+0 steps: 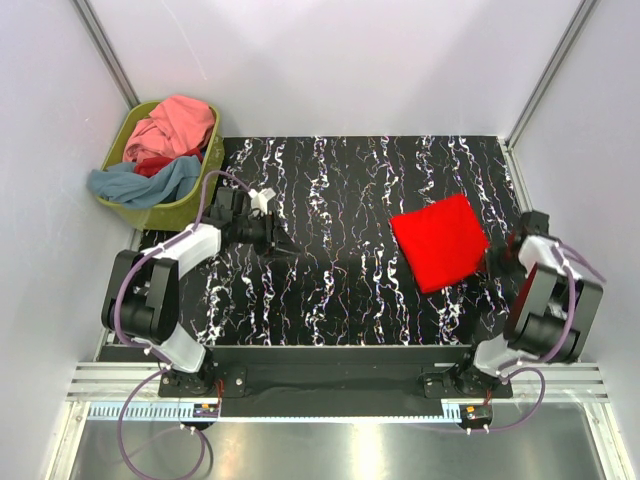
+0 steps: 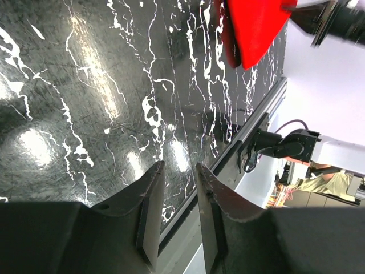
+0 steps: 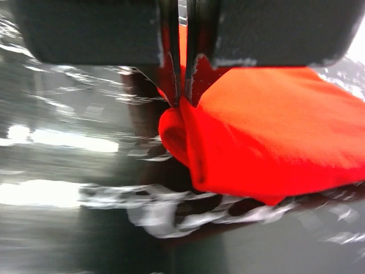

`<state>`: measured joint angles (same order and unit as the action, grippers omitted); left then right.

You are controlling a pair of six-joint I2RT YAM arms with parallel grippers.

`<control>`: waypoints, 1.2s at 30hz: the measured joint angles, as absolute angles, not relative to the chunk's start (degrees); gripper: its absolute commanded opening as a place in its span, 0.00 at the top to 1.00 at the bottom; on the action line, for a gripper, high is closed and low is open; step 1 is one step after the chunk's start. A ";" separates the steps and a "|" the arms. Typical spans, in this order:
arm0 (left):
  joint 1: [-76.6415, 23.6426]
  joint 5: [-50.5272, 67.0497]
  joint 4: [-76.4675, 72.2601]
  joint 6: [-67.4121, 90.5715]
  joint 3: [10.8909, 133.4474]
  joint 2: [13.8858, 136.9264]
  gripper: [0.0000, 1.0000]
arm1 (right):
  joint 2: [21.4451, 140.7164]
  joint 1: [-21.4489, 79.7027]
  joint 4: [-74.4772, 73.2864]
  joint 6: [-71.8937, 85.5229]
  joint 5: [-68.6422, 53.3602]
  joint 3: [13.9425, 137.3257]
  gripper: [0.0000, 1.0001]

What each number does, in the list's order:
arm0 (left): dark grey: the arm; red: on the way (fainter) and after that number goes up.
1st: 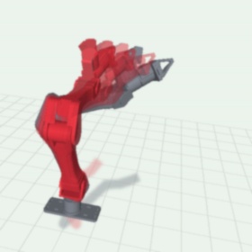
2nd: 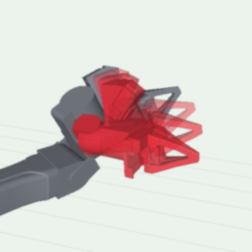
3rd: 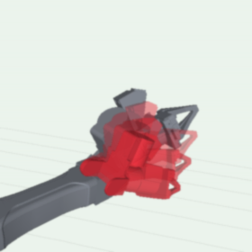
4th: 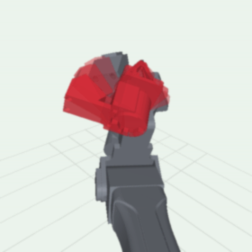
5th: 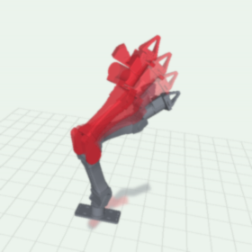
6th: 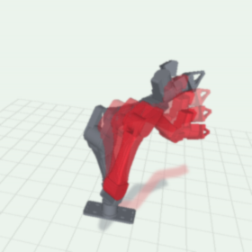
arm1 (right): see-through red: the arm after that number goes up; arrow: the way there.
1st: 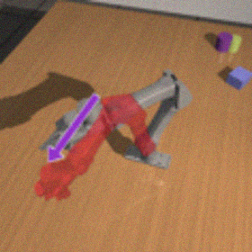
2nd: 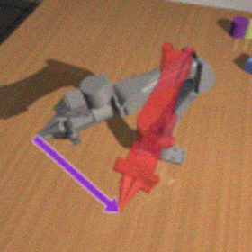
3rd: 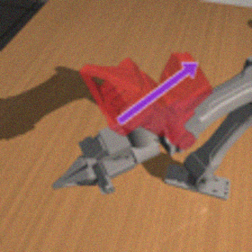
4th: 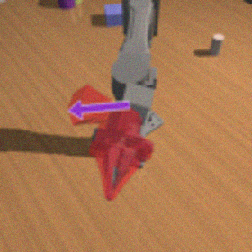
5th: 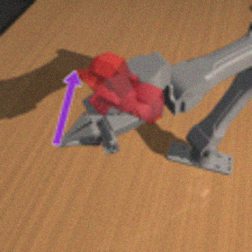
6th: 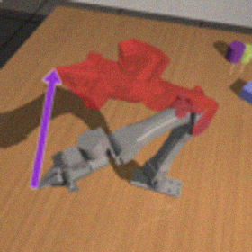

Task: Fold and stack the t-shirts
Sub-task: Neatly place the folded tshirt to the corner

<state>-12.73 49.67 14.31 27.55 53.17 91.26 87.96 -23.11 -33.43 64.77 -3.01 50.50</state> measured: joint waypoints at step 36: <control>-12.64 52.90 11.86 29.02 50.24 92.01 0.69 | 75.11 -54.78 -48.97 43.81 14.76 46.13 0.60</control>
<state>-12.64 52.90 11.86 29.02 50.24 92.01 75.11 -54.78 -48.97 43.81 14.76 46.13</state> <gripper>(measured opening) 0.310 0.360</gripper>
